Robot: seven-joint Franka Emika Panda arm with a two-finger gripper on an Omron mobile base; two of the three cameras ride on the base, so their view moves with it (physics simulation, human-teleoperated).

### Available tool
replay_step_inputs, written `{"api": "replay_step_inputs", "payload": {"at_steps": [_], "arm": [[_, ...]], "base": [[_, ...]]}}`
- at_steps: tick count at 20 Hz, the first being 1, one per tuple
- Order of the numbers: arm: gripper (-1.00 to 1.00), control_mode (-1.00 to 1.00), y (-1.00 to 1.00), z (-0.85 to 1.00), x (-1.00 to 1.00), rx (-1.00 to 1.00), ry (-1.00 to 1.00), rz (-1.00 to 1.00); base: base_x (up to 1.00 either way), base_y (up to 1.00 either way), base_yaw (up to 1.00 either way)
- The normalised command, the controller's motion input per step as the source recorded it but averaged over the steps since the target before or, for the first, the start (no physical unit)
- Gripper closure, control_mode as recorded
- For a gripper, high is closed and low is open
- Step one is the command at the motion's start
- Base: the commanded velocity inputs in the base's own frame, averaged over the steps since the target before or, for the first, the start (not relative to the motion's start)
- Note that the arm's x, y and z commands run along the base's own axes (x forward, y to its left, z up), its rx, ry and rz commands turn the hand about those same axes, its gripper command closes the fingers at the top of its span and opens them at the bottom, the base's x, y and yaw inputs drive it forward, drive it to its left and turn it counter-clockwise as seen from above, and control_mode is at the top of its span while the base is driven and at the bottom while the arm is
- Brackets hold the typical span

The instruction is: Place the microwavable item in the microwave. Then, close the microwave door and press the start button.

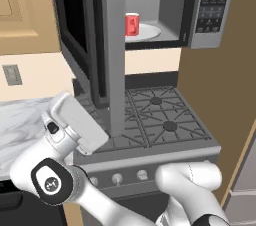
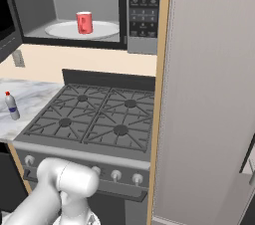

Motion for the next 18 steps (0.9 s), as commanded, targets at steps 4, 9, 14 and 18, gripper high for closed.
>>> {"api": "replay_step_inputs", "payload": {"at_steps": [4,9,14,18], "arm": [[-1.00,-1.00,-0.73,0.43,-0.21,0.00,-0.03,-0.02],[-1.00,-1.00,-0.91,0.44,-0.18,0.04,-0.03,0.02],[-1.00,-1.00,-0.95,0.25,-0.14,0.09,0.00,0.06],[-1.00,-1.00,-0.97,0.13,-0.02,0.12,0.00,0.14]], "base": [[0.00,0.00,0.00],[0.00,0.00,0.00],[0.00,0.00,0.00],[0.00,0.00,0.00]]}}
